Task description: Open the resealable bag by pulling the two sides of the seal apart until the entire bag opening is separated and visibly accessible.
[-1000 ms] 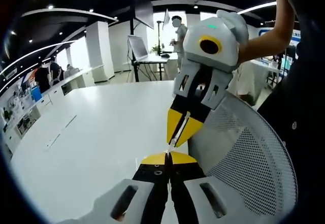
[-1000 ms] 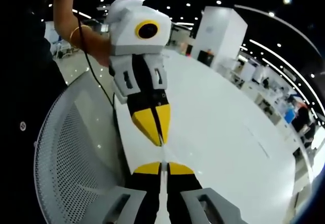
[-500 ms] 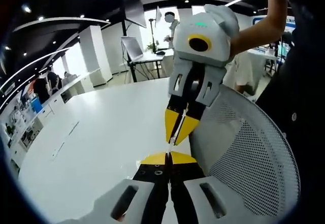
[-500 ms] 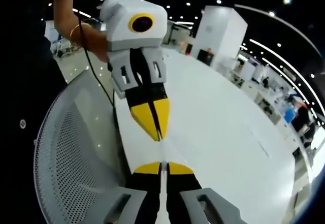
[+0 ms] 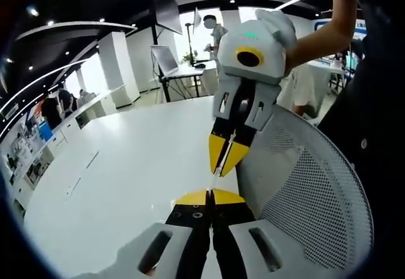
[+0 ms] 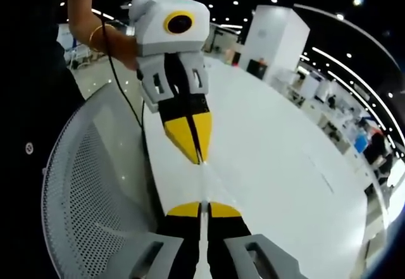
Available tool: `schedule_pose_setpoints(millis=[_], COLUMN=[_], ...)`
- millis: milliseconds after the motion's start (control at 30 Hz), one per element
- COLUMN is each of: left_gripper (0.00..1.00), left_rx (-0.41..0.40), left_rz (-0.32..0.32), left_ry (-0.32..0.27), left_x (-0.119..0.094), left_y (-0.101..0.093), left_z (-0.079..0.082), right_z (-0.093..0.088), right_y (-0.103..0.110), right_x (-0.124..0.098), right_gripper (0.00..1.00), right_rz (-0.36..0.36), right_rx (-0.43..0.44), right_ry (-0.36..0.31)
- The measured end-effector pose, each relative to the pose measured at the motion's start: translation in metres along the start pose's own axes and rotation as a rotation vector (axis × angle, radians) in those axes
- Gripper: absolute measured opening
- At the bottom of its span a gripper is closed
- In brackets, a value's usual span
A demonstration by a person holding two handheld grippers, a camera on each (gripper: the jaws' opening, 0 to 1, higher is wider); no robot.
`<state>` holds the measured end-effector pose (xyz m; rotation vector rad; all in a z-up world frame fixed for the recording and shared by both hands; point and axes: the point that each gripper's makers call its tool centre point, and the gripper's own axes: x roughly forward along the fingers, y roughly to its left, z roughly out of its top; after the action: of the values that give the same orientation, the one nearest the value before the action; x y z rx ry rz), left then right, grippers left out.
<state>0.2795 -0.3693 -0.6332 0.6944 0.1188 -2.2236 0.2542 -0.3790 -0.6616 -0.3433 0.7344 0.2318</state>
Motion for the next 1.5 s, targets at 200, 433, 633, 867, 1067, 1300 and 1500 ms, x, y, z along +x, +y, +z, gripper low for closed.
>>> schedule_pose_setpoints(millis=[200,433,633,867,1067,1300,1500], left_gripper=[0.0,0.0,0.0,0.0,0.0,0.0,0.0], left_rx=[-0.004,-0.013,-0.012,-0.016,-0.018,-0.017,-0.013], left_rz=[0.003,0.008,0.007,0.007,0.009,0.012,0.013], left_ry=[0.0,0.001,0.0,0.001,0.001,-0.002,0.001], left_x=[-0.002,-0.004,-0.005,-0.007,-0.008,-0.01,-0.011], left_y=[0.0,0.001,0.002,0.001,0.001,0.001,0.002], left_z=[-0.001,-0.002,-0.002,-0.003,-0.003,-0.003,-0.002], right_z=[-0.006,-0.009,-0.012,-0.016,-0.017,-0.018,-0.019], right_y=[0.0,0.0,-0.001,0.001,0.002,0.001,0.001], right_x=[-0.002,-0.002,-0.003,-0.005,-0.005,-0.006,-0.007], right_gripper=[0.0,0.0,0.0,0.0,0.0,0.0,0.0], right_rz=[0.0,-0.004,-0.009,-0.01,-0.012,-0.017,-0.023], right_rx=[0.009,0.012,0.015,0.021,0.015,0.016,0.023], right_ry=[0.01,0.016,0.024,0.031,0.039,0.043,0.044])
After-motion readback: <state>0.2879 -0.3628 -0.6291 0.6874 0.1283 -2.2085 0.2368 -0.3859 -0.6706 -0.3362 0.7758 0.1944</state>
